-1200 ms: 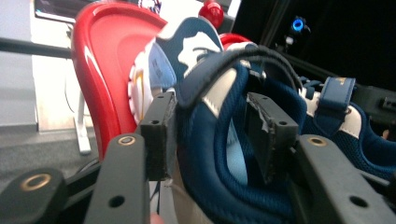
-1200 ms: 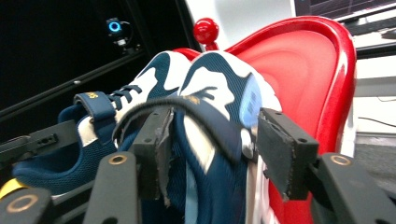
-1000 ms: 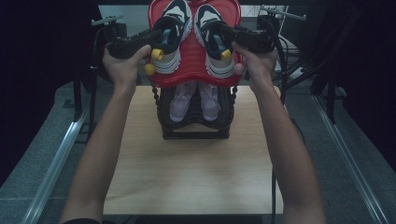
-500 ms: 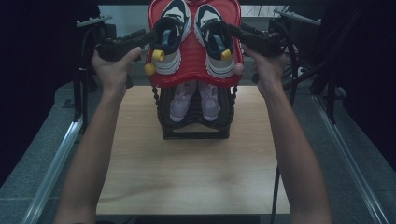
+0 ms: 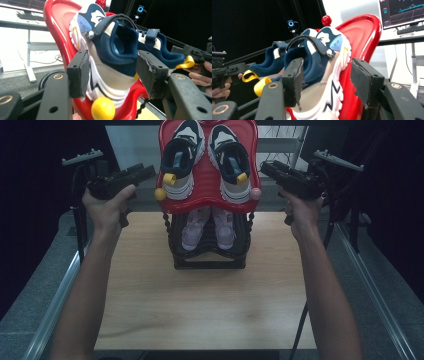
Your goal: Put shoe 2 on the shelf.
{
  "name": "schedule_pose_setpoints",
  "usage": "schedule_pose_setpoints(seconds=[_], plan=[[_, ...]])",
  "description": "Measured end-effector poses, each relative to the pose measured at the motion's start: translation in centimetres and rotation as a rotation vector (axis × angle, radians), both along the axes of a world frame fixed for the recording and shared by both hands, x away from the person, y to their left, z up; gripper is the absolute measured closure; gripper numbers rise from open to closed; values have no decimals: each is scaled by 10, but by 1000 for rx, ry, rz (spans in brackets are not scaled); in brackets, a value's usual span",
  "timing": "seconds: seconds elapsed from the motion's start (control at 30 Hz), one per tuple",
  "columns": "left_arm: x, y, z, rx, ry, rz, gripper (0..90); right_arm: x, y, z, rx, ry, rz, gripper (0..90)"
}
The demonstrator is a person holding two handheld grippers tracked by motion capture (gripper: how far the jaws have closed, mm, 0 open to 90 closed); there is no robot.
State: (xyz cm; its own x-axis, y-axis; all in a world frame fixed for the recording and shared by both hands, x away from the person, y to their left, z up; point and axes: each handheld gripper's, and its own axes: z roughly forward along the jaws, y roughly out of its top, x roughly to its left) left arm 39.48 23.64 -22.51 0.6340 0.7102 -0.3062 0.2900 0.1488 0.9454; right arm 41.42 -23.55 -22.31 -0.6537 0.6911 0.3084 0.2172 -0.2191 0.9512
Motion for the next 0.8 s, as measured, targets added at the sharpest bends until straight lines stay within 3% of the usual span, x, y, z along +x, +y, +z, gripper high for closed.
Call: schedule_pose_setpoints(seconds=[0.47,0.8], plan=[[-10,13,-13,-15,1,12,458,-9,-17,-19,-2,17,3,455],[-20,17,-29,10,12,-3,464,-18,-18,-37,-6,28,18,456]])
